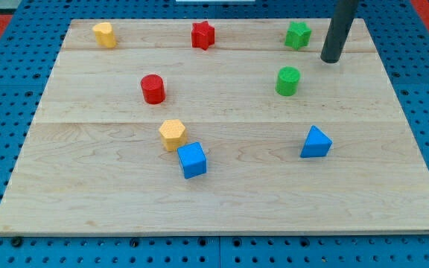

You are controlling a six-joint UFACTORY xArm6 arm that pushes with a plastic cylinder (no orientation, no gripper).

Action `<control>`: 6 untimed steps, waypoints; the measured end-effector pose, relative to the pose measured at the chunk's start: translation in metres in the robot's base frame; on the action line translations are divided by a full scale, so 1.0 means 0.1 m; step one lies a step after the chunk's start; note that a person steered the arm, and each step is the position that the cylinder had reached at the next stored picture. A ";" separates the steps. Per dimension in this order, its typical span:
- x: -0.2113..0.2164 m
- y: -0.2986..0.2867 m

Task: Slightly move the green circle towards right

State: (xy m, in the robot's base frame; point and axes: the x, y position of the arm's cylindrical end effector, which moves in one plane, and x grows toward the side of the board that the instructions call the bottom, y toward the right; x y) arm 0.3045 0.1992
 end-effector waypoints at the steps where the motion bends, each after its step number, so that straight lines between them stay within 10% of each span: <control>1: 0.00 0.00; 5: 0.88 -0.63; 6: 0.82 -1.87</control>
